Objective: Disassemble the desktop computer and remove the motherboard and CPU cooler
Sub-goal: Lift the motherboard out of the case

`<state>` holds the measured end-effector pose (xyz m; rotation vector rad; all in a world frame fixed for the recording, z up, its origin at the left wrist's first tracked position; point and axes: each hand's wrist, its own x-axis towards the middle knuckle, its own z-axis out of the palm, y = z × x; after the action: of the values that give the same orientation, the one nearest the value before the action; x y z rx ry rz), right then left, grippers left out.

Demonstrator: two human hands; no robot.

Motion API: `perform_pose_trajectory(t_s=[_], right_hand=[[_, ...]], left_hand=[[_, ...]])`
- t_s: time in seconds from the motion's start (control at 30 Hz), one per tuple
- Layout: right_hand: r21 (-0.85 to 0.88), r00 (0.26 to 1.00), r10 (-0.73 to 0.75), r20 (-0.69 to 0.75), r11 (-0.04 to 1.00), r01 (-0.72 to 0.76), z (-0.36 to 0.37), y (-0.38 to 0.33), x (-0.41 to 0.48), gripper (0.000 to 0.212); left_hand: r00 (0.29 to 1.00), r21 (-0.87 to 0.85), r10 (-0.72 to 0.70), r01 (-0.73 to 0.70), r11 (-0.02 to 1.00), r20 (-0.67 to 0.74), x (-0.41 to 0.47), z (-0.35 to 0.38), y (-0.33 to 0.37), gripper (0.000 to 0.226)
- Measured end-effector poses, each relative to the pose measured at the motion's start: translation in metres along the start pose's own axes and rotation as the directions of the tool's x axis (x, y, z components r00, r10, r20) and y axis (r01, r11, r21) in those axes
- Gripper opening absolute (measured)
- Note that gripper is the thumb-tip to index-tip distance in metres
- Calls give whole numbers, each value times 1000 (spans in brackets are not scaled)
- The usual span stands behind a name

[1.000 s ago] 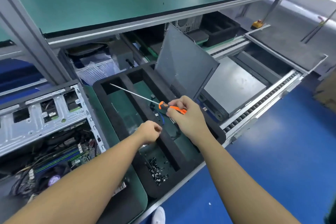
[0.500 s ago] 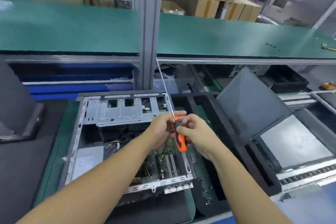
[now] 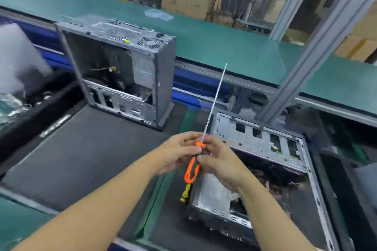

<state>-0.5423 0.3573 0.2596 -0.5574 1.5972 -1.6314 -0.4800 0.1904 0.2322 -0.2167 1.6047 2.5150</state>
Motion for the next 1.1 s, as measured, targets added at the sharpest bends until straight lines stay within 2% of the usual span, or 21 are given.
perform_pose_trajectory(t_s=[0.2,0.3,0.4,0.47,0.53,0.63,0.73,0.87,0.9,1.0,1.1], right_hand=[[-185,947,51,318,983,9,109,24,48,39],[-228,889,103,446,974,2,164,41,68,37],[-286,837,144,528,958,16,218,61,84,38],[-328,818,163,551,944,33,255,78,92,37],[-373,804,185,565,927,49,289,97,96,34],[-438,768,250,590,898,44,336,127,96,29],[-511,714,341,612,859,28,378,158,96,29],[-592,651,482,587,803,-61,422,201,93,42],[-613,636,513,577,786,-80,430,210,92,47],[-645,562,591,579,754,-129,444,233,87,67],[-694,491,633,599,716,-78,446,245,84,68]], left_hand=[[995,-18,39,-41,999,-95,-103,-103,-1,62],[972,-89,70,-93,992,-226,-156,-140,-15,63],[913,-152,91,-163,975,-399,-209,-164,-39,58],[827,-153,72,-187,970,-558,-242,-177,-58,47],[699,-153,32,-201,968,-715,-268,-187,-79,35],[523,-138,-6,-213,967,-852,-304,-200,-109,27],[434,-176,-41,-277,945,-900,-334,-210,-135,33],[382,-244,-99,-352,904,-919,-362,-227,-166,25],[344,-246,-123,-343,906,-931,-367,-233,-173,24],[138,-214,-186,-229,949,-973,-374,-253,-198,21],[-79,-201,-207,-69,977,-975,-377,-273,-213,17]])
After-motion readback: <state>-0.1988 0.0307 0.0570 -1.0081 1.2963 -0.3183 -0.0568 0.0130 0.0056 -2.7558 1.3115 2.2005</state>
